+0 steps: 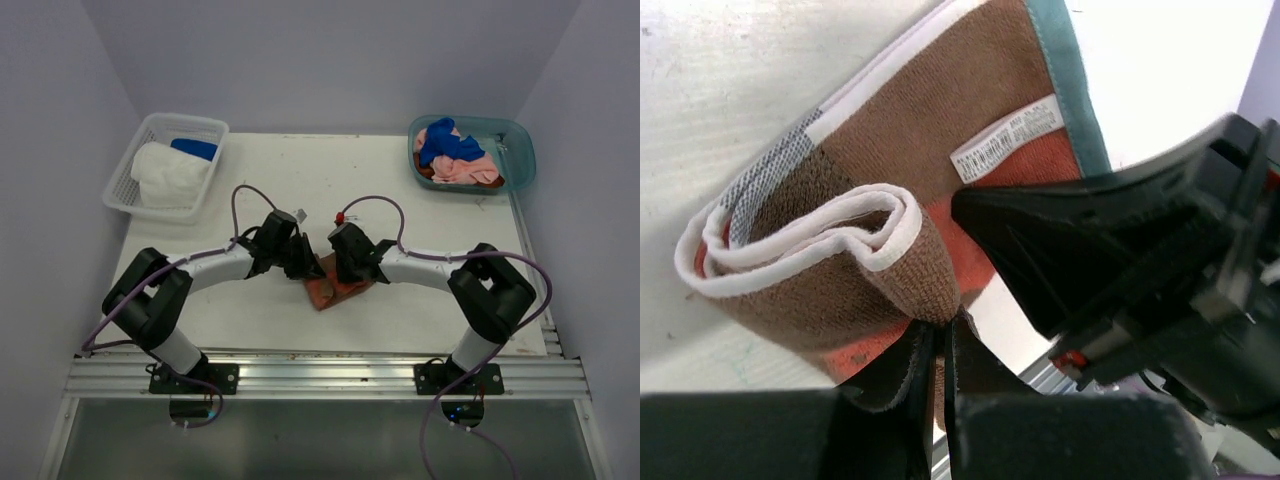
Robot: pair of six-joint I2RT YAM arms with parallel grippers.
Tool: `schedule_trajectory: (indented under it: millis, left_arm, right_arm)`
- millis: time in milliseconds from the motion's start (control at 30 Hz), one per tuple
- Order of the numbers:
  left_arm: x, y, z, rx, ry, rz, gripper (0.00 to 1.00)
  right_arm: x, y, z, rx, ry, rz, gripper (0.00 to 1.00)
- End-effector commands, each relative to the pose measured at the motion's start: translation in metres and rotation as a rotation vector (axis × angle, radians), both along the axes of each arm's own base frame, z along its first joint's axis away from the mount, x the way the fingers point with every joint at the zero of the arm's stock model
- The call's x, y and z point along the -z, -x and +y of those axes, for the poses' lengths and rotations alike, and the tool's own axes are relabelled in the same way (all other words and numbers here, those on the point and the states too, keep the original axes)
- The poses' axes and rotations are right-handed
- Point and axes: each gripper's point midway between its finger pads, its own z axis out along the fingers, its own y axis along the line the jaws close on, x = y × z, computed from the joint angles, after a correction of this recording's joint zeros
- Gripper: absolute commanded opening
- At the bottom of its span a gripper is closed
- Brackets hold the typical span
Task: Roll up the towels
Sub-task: Roll the towel
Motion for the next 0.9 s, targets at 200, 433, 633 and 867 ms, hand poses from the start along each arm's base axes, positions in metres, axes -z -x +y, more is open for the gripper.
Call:
schedule_trajectory:
  millis: [200, 433, 633, 867]
  left_arm:
    - [0.036, -0.003, -0.005, 0.04, -0.079, 0.047, 0.0]
    - [0.046, 0.0, 0.001, 0.036, -0.105, 0.061, 0.0]
    - [0.048, 0.001, 0.002, 0.036, -0.11, 0.065, 0.0]
    - [0.048, 0.002, 0.003, 0.034, -0.116, 0.065, 0.0]
  right_arm:
    - [-0.015, 0.015, -0.014, 0.012, -0.01, 0.0, 0.0]
    - [-0.069, 0.025, 0.001, -0.048, -0.116, -0.097, 0.01]
    - [-0.072, 0.052, 0.042, -0.175, -0.127, -0.09, 0.01]
    - [-0.05, 0.051, 0.049, -0.175, -0.082, -0.073, 0.0]
